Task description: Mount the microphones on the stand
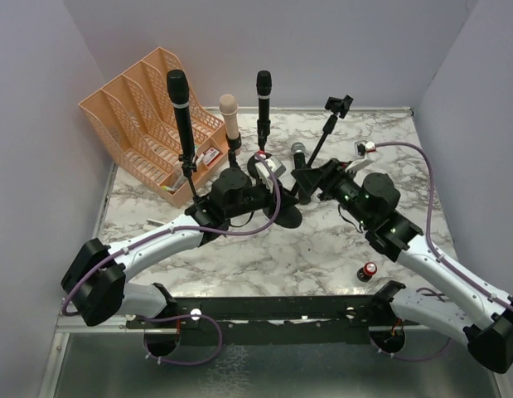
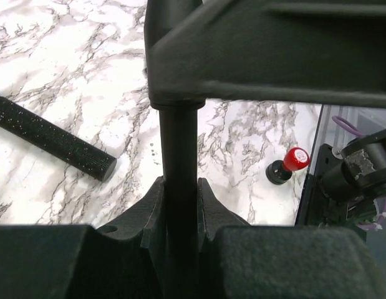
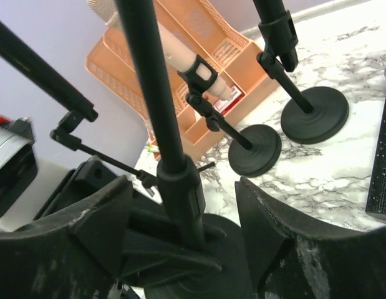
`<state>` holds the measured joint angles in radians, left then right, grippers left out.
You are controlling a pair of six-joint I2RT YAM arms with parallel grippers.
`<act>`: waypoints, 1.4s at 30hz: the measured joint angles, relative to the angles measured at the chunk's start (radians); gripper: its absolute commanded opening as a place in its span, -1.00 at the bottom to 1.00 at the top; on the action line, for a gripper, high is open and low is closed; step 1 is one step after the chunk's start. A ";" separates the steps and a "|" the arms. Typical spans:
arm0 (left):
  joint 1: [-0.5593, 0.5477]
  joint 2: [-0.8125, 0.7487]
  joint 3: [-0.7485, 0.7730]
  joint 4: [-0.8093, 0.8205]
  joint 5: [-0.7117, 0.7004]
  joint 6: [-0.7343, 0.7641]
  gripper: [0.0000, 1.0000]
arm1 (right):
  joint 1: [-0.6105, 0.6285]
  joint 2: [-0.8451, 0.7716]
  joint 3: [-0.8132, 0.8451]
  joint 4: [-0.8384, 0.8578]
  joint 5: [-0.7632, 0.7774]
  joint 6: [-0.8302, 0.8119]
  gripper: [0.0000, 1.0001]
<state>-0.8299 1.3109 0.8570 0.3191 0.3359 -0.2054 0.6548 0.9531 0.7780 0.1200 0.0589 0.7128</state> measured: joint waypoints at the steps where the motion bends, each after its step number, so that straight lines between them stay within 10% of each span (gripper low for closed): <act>1: 0.003 0.001 -0.001 0.000 0.003 0.000 -1.00 | -0.001 -0.019 -0.019 0.014 -0.001 -0.008 0.42; 30: 0.038 -0.046 -0.014 0.039 0.513 -0.033 -1.00 | -0.019 -0.259 -0.166 0.193 -0.385 -0.180 -0.23; 37: 0.038 -0.048 -0.014 0.042 0.517 -0.042 -1.00 | -0.021 -0.244 -0.166 0.193 -0.409 -0.189 -0.89; 42: 0.039 -0.049 -0.014 0.039 0.516 -0.056 -0.34 | -0.022 -0.226 -0.162 0.209 -0.421 -0.203 -1.00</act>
<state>-0.7910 1.2621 0.8429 0.3576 0.8520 -0.2615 0.6327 0.7269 0.6163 0.3286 -0.3618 0.5098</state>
